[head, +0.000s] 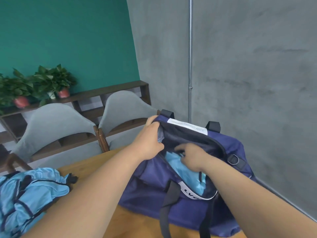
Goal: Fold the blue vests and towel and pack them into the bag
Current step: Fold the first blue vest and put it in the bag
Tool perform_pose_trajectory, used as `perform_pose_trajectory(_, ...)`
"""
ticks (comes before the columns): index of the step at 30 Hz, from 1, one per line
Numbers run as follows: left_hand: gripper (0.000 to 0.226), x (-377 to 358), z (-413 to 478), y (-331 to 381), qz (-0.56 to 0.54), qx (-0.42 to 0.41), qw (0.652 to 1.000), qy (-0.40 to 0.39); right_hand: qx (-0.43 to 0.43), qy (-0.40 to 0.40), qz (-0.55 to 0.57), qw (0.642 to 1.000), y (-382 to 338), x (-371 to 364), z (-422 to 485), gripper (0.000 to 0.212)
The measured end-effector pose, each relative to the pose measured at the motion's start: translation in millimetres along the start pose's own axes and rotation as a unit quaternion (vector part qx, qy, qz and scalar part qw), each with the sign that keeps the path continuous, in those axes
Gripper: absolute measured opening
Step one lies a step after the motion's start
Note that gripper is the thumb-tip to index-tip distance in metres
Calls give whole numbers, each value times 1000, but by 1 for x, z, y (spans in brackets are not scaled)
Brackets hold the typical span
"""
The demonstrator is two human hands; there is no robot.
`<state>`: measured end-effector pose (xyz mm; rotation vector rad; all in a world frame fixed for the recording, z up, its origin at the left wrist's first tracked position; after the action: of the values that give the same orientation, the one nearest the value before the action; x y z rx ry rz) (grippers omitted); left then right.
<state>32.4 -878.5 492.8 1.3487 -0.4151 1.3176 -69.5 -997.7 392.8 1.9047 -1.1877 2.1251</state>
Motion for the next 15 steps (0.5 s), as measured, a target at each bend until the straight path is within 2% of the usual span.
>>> perform_pose_trajectory(3,54,1,6,11,-9,-23,1000,-17,-80,135,100,983,9,28,11,42)
perform_pose_trajectory(6,64,6,-2,16,14,-20,1000,-13,-144,163,64,974,21,21,13,40)
perform_pose_trajectory(7,67,7,-8,14,81,-15,997,7,-153,155,48,975,25,16,13,40)
perform_pose_trajectory(8,66,7,-17,20,186,-42,981,39,-157,149,33,976,29,13,14,40)
perform_pose_trajectory(10,47,-12,-40,40,325,-176,927,67,-170,150,34,973,38,14,19,37)
perform_pose_trajectory(12,25,-47,-64,46,357,-312,880,15,-174,155,79,969,43,24,19,40)
perform_pose_trajectory(13,23,-63,-72,41,375,-347,859,-25,-148,145,73,976,37,31,20,44)
perform_pose_trajectory(15,30,-87,-83,29,413,-338,839,-105,-131,137,35,981,33,42,20,46)
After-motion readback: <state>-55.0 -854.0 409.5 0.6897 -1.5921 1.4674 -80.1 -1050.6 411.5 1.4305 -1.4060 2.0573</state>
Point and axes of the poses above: each hand's wrist, its own z-axis towards the middle knuckle, its own x-axis out of the back of the hand, y = z × x, the point moved 9 cm from there along z, towards the middle knuckle, and after that the axes turned 1 degree about -x, right-handed, at the moved point
